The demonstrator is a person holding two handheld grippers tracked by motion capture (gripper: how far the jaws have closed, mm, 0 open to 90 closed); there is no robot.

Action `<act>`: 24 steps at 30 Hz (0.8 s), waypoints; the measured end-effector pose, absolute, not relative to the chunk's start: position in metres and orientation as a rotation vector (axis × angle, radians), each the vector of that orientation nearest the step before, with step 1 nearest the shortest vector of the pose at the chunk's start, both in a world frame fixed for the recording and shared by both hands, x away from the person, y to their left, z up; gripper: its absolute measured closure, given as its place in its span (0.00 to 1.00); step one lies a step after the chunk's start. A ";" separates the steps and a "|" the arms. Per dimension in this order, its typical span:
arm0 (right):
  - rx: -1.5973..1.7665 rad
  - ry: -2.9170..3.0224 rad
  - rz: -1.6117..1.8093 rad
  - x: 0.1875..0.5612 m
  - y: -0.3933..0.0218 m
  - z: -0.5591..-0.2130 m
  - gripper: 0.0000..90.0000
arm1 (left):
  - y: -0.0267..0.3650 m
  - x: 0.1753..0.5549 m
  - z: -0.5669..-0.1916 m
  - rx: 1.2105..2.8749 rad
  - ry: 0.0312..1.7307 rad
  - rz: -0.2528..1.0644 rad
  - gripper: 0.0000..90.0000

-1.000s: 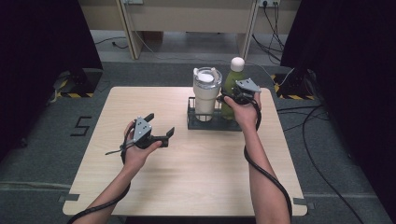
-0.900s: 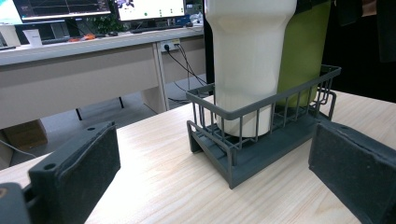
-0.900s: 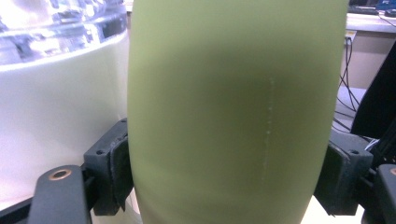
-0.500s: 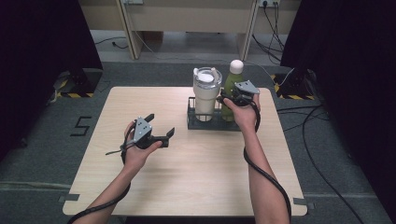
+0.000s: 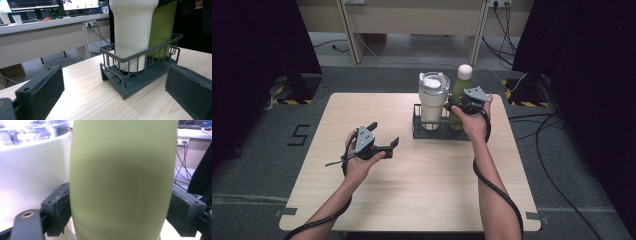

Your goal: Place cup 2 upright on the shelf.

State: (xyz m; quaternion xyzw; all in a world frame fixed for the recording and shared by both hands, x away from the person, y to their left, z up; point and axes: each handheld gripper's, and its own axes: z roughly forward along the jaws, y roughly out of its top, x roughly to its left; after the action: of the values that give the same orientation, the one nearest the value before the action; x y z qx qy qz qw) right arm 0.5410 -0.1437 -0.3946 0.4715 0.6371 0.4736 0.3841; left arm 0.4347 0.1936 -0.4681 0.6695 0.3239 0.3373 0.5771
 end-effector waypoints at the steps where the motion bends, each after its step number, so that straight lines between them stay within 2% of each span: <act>1: 1.203 1.622 1.206 0.541 -0.144 -0.394 0.17 | 0.194 0.435 -0.468 1.567 0.758 0.791 0.01; 15: 1.184 1.653 1.222 0.530 -0.149 -0.398 0.08 | 0.194 0.435 -0.467 1.564 0.758 0.795 0.01; 24: 1.177 1.647 1.226 0.520 -0.151 -0.399 0.07 | 0.194 0.434 -0.467 1.562 0.759 0.795 0.01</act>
State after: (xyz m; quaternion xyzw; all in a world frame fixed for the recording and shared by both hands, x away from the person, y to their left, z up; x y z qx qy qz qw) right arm 0.5197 -0.1514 -0.3987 0.4605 0.6442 0.4798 0.3778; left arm 0.4340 0.1935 -0.4669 0.6677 0.3244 0.3398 0.5775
